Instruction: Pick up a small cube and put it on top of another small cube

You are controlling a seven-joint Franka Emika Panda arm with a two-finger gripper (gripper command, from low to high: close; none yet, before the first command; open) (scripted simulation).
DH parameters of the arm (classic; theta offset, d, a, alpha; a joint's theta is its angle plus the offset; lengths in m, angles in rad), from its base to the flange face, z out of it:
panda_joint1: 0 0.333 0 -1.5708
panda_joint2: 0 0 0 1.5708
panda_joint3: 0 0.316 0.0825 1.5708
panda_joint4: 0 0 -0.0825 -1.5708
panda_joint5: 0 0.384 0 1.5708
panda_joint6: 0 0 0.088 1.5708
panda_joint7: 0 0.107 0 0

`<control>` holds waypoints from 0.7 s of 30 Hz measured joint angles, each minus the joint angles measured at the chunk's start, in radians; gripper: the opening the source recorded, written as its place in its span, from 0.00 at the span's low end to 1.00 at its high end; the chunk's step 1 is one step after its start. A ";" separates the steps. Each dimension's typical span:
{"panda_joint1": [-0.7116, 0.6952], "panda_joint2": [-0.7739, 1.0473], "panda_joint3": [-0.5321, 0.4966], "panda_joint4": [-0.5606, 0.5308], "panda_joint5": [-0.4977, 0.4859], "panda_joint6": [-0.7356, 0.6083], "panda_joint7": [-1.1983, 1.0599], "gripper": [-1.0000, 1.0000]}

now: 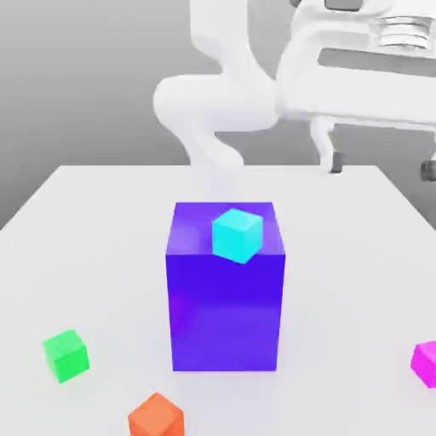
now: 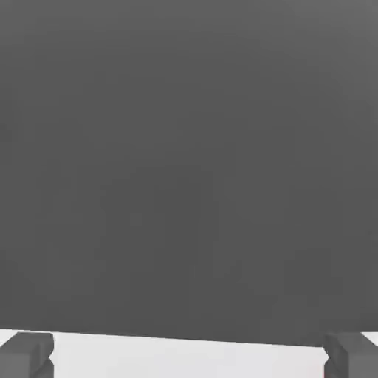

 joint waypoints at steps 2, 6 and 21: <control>0.020 0.074 0.026 -0.002 -0.036 0.019 0.054 0.50; 0.088 0.221 0.051 -0.006 -0.098 0.058 0.154 0.50; 0.322 0.690 -0.026 0.022 -0.255 0.282 0.402 0.00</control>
